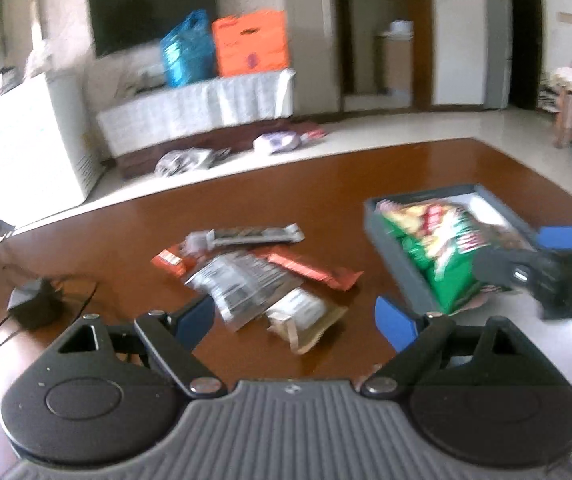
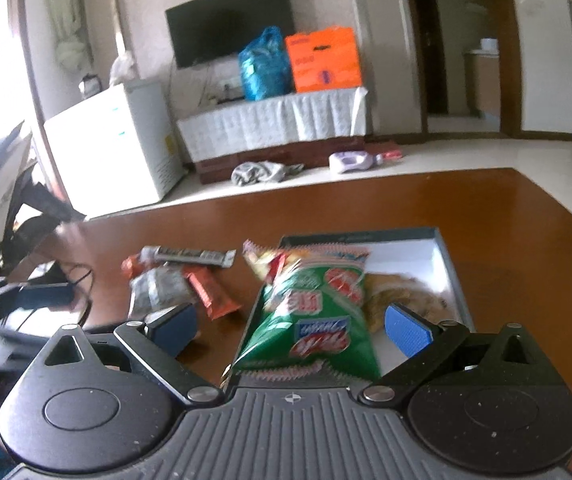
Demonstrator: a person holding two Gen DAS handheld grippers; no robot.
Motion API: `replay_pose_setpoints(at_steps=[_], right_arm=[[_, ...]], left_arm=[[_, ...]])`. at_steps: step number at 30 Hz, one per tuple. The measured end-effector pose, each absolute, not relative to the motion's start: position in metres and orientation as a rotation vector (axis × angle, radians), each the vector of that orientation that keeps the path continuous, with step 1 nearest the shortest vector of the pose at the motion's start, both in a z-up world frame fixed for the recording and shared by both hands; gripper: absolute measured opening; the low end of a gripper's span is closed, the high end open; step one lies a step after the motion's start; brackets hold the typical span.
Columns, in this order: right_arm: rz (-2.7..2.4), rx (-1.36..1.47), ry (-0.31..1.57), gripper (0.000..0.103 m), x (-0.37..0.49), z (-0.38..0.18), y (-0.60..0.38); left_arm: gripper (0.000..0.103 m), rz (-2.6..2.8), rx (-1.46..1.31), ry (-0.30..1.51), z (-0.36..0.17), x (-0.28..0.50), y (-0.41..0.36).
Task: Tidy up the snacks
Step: 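Lower the green chip bag into the white box and open the left tool, then grasp the clear candy packet on the table with the right tool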
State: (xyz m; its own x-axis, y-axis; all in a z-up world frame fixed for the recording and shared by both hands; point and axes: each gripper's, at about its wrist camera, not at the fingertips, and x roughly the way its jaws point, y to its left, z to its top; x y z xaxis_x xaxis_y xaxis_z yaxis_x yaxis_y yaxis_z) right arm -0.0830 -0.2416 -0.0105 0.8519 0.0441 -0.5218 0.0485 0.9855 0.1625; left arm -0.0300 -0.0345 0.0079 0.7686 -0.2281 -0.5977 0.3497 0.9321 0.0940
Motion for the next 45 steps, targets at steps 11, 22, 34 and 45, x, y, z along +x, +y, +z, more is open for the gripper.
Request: replay_pose_setpoints(at_steps=[11,22,34,45], right_arm=[[0.173,-0.039,0.595,0.100,-0.098,-0.021,-0.189],[0.305,-0.159,0.697,0.068,-0.098,-0.036,-0.144],[0.266,-0.196,0.790,0.047,-0.078,-0.055,-0.126],[0.288,-0.145,0.743,0.019,-0.077,-0.050,-0.134]], left_arm=[[0.089,-0.124,0.148,0.693,0.005,-0.014,-0.016],[0.089,-0.112,0.100,0.673,0.016,-0.013,-0.016],[0.089,-0.143,0.074,0.676,0.020,-0.013,-0.019],[0.089,-0.182,0.058,0.692,0.019,-0.012,-0.019]])
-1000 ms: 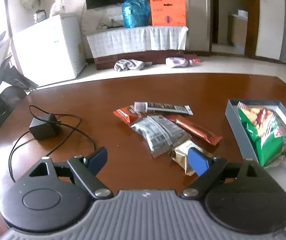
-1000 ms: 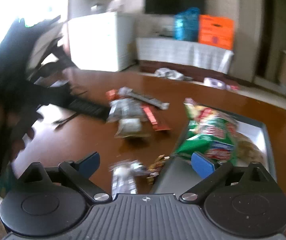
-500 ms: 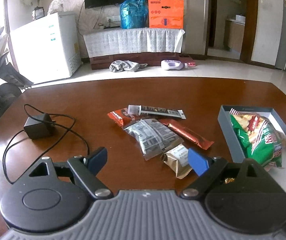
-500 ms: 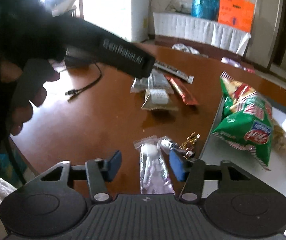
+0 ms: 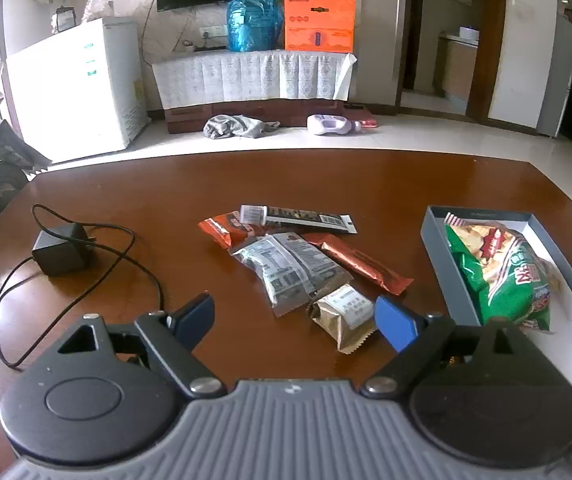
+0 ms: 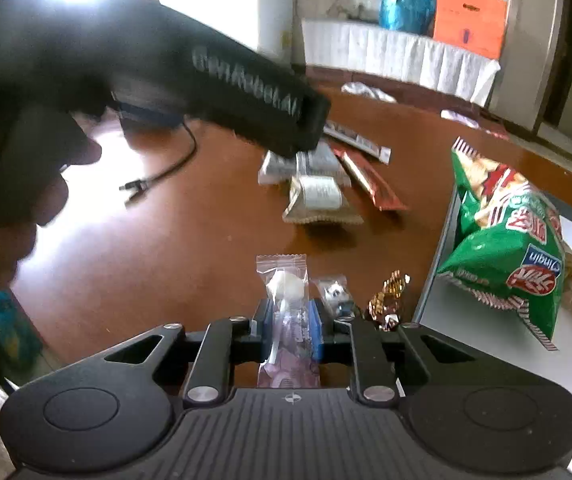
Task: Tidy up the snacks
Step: 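Grasp the clear candy packet on the table with the right tool, then grasp the small clear packet with white candy using the left tool while the right carries its packet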
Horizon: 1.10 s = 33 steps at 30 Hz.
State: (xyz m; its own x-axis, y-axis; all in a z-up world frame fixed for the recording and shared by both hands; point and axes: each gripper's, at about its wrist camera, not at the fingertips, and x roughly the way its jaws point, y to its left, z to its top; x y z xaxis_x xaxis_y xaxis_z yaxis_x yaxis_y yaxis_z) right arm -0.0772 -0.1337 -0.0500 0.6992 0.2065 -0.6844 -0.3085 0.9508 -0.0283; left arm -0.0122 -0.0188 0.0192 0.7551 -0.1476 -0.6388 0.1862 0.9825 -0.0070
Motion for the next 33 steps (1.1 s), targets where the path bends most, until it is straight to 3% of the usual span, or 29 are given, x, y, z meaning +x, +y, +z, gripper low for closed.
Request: replay_pose_setpoints(at_steps=[13,18,25,30,33], right_arm=[[0.238,-0.006,0.635,0.019,-0.107,-0.001,-0.198],[0.195,0.037,0.618,0.019,-0.110,0.009,-0.225],[0.178,0.044,0.628,0.019,-0.114,0.001,-0.239],[0.166,0.072,0.630,0.019,-0.114,-0.003,-0.246],[0.164,0.084,0.630,0.019,-0.114,-0.005,-0.249]], left_arm=[[0.089,-0.302,0.007,0.690,0.024,-0.020,-0.009],[0.088,-0.440,0.034,0.803,0.004,-0.021,-0.023],[0.070,-0.522,0.193,0.809,-0.017,-0.029,-0.052],[0.069,-0.555,0.180,0.799,-0.023,-0.029,-0.061],[0.060,-0.562,0.208,0.817,-0.028,-0.026,-0.068]])
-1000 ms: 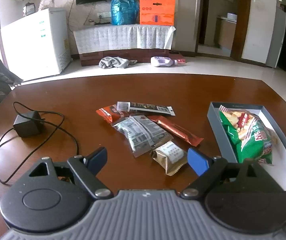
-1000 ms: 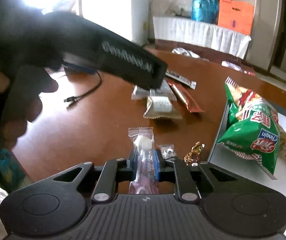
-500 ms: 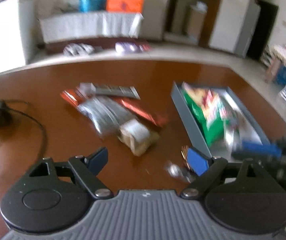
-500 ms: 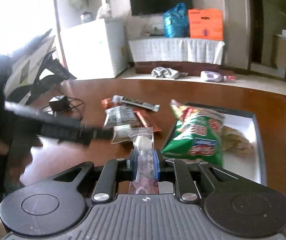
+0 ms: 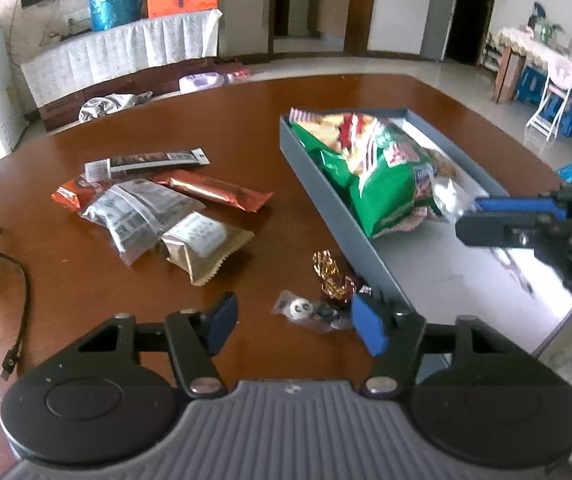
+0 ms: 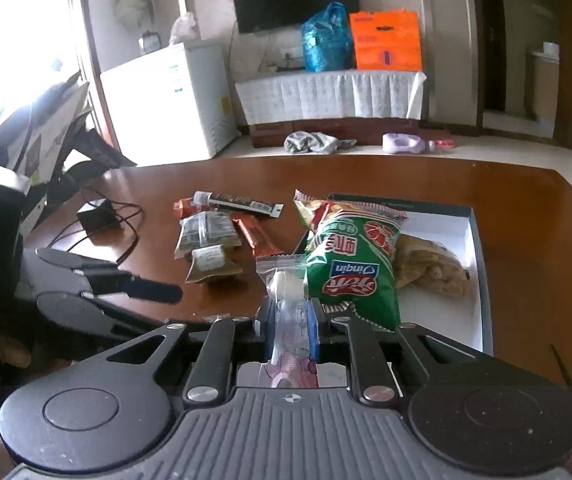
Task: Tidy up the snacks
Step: 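Grasp the small clear packet with white candy using the left tool while the right carries its packet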
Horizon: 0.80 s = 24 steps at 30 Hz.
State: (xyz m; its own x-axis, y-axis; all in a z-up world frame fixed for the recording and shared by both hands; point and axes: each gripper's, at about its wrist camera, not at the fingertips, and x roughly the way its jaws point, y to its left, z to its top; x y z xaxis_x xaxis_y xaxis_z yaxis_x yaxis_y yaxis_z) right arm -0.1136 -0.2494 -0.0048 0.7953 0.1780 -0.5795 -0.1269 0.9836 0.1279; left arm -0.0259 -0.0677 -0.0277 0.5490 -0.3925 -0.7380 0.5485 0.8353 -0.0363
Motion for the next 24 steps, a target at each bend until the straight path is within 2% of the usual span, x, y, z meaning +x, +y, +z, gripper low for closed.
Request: replay_pose_setpoints(at_steps=[8,15,19,22,24], right_arm=[[0.173,0.106,0.642,0.019,-0.109,-0.011,-0.254],[0.172,0.099,0.648,0.019,-0.108,-0.015,-0.253],[0.168,0.085,0.644,0.019,-0.108,-0.017,-0.251],[0.160,0.076,0.636,0.019,-0.109,-0.018,-0.251],[0.156,0.073,0.634,0.019,-0.110,-0.018,-0.250]], left_arm=[[0.049,-0.539,0.195,0.861,-0.038,-0.018,-0.068],[0.048,-0.526,0.165,0.861,-0.041,-0.015,-0.070],[0.032,-0.540,0.198,0.855,-0.041,-0.016,-0.073],[0.025,-0.548,0.225,0.850,-0.041,-0.019,-0.074],[0.025,-0.555,0.246,0.844,-0.041,-0.021,-0.075]])
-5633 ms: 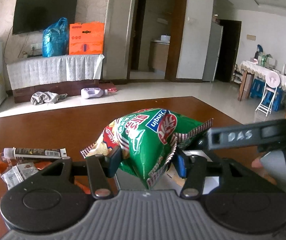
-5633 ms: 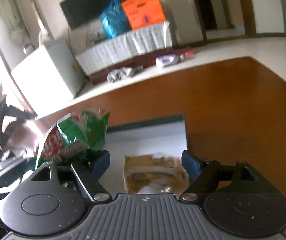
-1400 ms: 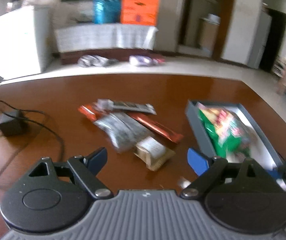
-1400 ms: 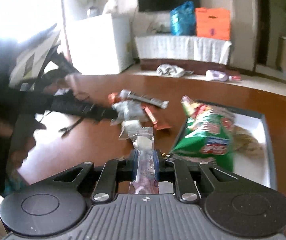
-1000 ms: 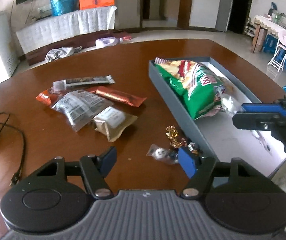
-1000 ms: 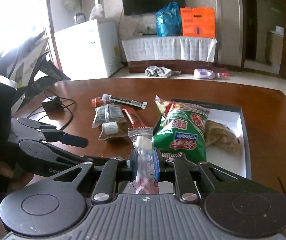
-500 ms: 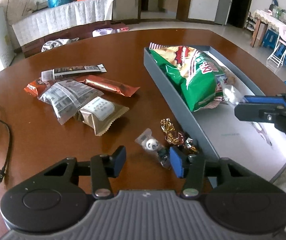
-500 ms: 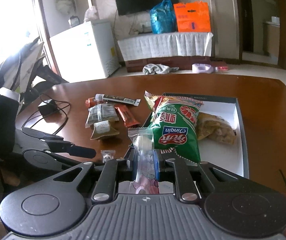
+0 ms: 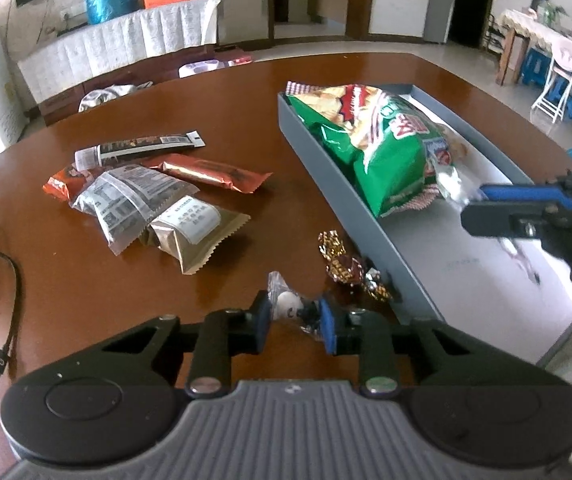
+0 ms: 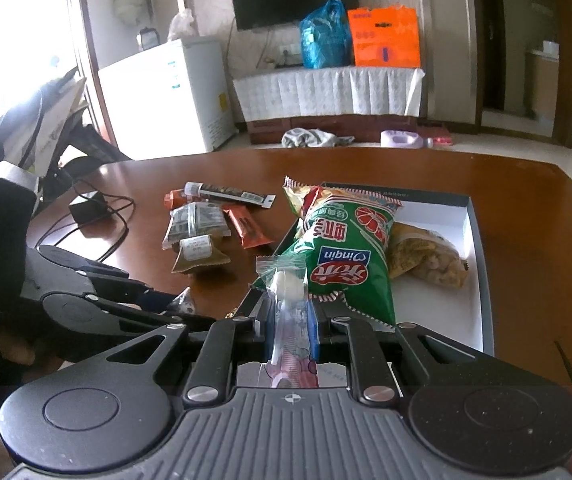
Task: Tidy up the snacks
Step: 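Grasp the small clear packet with white candy using the left tool while the right carries its packet, then carry both held packets over the white box with both tools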
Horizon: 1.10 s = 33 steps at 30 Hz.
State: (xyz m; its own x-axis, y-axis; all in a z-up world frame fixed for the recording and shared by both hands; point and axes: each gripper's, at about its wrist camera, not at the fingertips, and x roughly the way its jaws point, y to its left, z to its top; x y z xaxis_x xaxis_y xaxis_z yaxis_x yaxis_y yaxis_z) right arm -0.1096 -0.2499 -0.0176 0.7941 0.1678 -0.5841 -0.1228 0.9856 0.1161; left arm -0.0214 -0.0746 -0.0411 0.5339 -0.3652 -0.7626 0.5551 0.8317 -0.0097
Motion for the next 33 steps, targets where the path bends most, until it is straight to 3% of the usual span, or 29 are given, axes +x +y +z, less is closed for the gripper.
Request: replay_pose_setpoints(at_steps=[13,21,27,33], right_arm=[[0.054,0.039,0.595,0.019,-0.148,-0.014,-0.267],[0.007,0.068,0.579,0.019,-0.169,-0.013,-0.277],[-0.035,0.110,0.580,0.019,-0.179,-0.016,-0.287],[-0.036,0.130,0.612,0.019,-0.177,-0.022,-0.290]], left_arm=[[0.022,-0.533,0.287,0.791,-0.033,-0.035,-0.065],[0.022,-0.548,0.219,0.666,-0.007,-0.058,-0.058],[0.022,-0.662,0.149,0.538,0.013,-0.085,-0.070],[0.022,-0.758,0.200,0.544,0.010,-0.103,-0.101]])
